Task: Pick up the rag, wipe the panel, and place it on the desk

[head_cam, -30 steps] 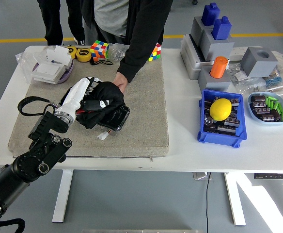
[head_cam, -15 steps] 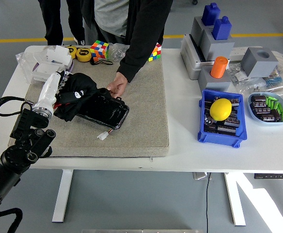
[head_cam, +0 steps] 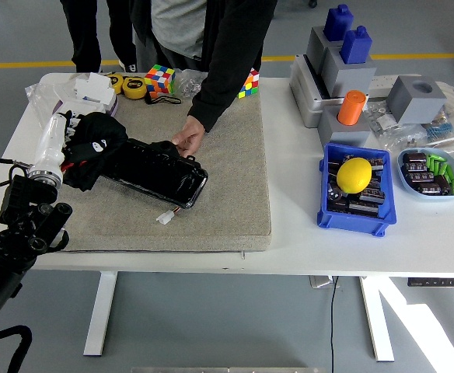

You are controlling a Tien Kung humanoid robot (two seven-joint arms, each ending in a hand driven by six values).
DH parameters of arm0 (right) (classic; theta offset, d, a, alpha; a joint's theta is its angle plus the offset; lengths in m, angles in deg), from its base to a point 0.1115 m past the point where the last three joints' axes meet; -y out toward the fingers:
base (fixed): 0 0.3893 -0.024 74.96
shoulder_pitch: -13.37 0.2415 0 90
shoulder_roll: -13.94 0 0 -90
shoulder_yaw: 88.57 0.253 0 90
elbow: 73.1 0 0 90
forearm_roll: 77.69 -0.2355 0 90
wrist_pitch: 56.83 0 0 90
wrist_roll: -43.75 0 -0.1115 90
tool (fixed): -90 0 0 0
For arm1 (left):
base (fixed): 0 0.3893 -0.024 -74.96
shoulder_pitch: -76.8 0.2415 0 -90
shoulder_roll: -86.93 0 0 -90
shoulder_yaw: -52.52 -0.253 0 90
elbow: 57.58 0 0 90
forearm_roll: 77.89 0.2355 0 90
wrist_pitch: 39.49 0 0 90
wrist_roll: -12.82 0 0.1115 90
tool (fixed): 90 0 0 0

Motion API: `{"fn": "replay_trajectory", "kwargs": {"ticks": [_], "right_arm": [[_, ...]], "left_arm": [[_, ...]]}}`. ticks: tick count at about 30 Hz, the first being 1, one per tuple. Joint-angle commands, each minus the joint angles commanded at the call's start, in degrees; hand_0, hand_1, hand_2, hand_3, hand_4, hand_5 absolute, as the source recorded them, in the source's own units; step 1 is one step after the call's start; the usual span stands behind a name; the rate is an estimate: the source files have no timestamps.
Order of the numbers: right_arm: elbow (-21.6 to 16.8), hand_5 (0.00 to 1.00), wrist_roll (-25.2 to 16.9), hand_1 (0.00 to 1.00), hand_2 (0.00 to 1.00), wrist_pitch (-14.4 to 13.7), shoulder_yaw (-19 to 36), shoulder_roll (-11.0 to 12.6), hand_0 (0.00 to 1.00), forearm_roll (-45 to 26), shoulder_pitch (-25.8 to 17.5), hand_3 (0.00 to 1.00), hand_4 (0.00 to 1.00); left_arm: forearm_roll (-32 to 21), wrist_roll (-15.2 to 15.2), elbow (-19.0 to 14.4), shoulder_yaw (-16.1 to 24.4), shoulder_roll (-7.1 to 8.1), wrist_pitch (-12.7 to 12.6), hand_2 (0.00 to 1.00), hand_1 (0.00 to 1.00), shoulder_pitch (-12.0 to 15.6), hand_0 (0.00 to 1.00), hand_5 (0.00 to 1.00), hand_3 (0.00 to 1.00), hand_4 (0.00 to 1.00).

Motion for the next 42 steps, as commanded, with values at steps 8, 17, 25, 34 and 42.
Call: {"fn": "replay_trajectory", "kwargs": {"ticks": [8,17,25,34,42], "right_arm": [[0.0,0.397,-0.1,0.574,0.504,0.0,0.1,0.0,0.555,0.1,-0.1,0.524,0.892],[-0.1,0.396,-0.2,0.573,0.503,0.1,0.0,0.0,0.556,0.0,0.0,0.524,0.892],[-0.2,0.396,-0.2,0.572,0.503,0.2,-0.1,0.1,0.554,0.0,-0.1,0.525,0.892],[-0.3,0.395,-0.2,0.572,0.503,0.3,-0.3,0.0,0.554,-0.1,-0.1,0.525,0.892],[-0.4,0.395,-0.3,0.574,0.503,0.4,-0.3,0.0,0.556,-0.2,-0.1,0.525,0.892]], "left_arm": [[-1.3,0.2,-2.2,-2.2,-0.13,0.5,0.326,0.245,0.7,0.188,0.002,0.554,0.674],[-2.5,1.0,-6.4,-7.1,-0.39,1.1,0.327,0.246,0.9,0.188,0.002,0.554,0.673],[-4.0,2.1,-10.8,-12.7,0.12,1.8,0.327,0.245,1.9,0.187,0.002,0.554,0.674],[-6.5,2.4,-15.8,-19.7,1.16,1.8,0.327,0.246,3.3,0.188,0.002,0.555,0.674],[-8.4,2.5,-19.1,-25.8,1.18,1.8,0.328,0.244,4.0,0.187,0.002,0.555,0.675]]}}
